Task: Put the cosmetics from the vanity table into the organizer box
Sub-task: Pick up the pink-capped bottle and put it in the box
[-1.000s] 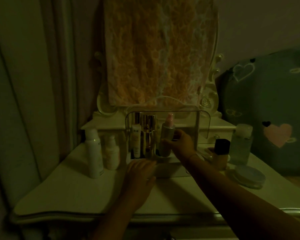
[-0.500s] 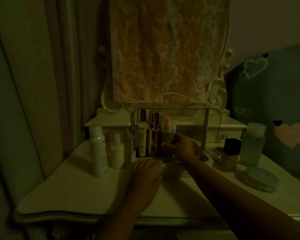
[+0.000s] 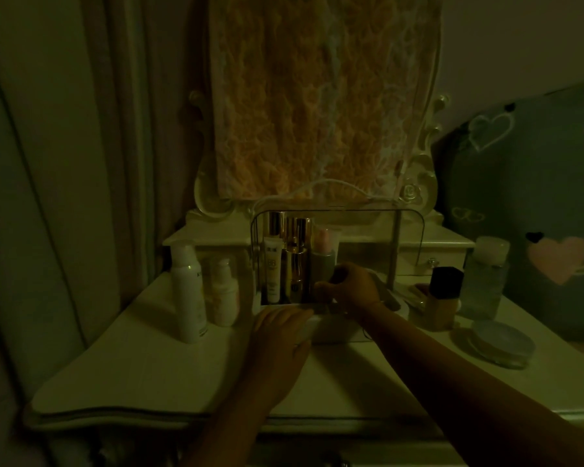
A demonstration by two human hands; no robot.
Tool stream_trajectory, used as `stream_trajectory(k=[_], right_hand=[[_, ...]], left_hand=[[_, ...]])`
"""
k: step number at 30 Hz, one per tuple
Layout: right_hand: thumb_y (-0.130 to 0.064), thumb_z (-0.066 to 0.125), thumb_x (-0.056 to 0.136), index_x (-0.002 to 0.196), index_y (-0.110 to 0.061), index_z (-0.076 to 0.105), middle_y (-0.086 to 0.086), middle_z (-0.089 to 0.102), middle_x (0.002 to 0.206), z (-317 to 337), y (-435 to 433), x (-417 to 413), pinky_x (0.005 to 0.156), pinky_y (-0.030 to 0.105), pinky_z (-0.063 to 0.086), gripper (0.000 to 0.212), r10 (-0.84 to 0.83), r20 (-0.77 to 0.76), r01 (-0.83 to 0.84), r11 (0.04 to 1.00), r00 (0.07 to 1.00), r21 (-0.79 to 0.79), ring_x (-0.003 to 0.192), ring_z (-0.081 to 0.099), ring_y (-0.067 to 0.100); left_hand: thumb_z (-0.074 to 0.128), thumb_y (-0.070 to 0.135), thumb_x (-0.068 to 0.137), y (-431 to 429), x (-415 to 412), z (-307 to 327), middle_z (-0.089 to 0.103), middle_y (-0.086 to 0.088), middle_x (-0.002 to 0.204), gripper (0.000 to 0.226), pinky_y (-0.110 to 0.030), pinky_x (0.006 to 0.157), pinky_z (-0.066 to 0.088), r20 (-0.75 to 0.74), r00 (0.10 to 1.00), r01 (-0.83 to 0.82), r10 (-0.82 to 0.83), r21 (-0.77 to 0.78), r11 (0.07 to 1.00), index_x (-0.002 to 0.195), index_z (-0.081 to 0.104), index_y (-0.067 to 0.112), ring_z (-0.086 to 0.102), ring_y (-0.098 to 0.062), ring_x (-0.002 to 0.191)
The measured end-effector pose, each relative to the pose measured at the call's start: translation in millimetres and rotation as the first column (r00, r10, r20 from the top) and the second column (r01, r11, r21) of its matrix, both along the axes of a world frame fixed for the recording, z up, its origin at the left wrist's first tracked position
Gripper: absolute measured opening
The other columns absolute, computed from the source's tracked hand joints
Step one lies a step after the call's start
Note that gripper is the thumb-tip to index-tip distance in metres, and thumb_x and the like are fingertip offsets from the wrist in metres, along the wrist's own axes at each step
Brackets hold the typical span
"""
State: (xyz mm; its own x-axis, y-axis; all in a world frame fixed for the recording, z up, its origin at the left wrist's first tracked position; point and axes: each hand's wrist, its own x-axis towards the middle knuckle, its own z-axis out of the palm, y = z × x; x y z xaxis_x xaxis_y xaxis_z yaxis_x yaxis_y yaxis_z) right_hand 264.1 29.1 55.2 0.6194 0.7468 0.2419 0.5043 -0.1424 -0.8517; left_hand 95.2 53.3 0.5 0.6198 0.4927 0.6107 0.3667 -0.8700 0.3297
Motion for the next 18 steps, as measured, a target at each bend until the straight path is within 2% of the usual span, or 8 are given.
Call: stream_trajectory(k=[2,6,10,14,18], right_hand=[[-0.017,0.07,0.079,0.12,-0.008,0.052,0.013,0.061,0.115,0.0,-4.3,0.2,0.084,0.038,0.055,0.046,-0.002,0.003,0.002,1.0,1.0,0.019,0.101,0.061,0.024],[-0.018,0.072,0.078,0.127,-0.008,0.049,0.013,0.057,0.12,-0.9,-17.8,-2.7,0.088,0.042,0.054,0.055,-0.042,0.021,0.04,0.996,0.999,0.078,0.107,0.058,0.026],[-0.019,0.072,0.078,0.123,-0.011,0.052,0.007,0.058,0.118,-7.3,-39.3,-4.8,0.081,0.022,0.049,0.05,-0.039,0.089,0.02,0.978,0.995,0.209,0.102,0.055,0.014],[-0.022,0.072,0.077,0.122,-0.016,0.052,-0.003,0.058,0.111,-13.4,-64.5,-2.4,0.077,0.015,0.047,0.049,-0.033,0.086,0.006,0.952,0.996,0.305,0.098,0.056,0.01],[-0.019,0.072,0.077,0.119,-0.016,0.054,-0.012,0.058,0.104,-18.4,-88.4,8.1,0.069,0.009,0.049,0.046,-0.064,0.138,0.013,0.94,0.988,0.342,0.093,0.057,0.001]], left_hand=[[0.049,0.03,0.089,0.1,-0.1,0.2,0.039,0.013,0.142,0.046,-0.012,0.104,-0.009,-0.008,1.0,0.0,0.0,0.002,1.0,0.134,0.038,0.034,0.02,0.006,0.125],[0.049,0.029,0.089,-0.1,-0.7,0.3,0.038,0.014,0.142,0.047,-0.015,0.105,-0.005,-0.01,1.0,-0.002,0.002,-0.005,1.0,0.134,0.037,0.035,0.016,0.009,0.12],[0.049,0.027,0.089,0.1,0.0,1.3,0.04,0.013,0.142,0.047,-0.017,0.107,-0.002,-0.013,1.0,-0.001,0.001,0.012,1.0,0.134,0.038,0.034,0.026,-0.003,0.132],[0.053,0.024,0.087,1.4,0.0,0.9,0.044,0.008,0.139,0.047,-0.025,0.11,0.005,-0.009,1.0,-0.023,0.023,0.012,1.0,0.132,0.042,0.032,0.032,-0.01,0.131],[0.055,0.023,0.086,0.4,1.1,-0.5,0.046,0.006,0.138,0.046,-0.022,0.108,0.002,-0.003,1.0,-0.031,0.031,0.01,0.999,0.13,0.044,0.029,0.033,-0.013,0.131]])
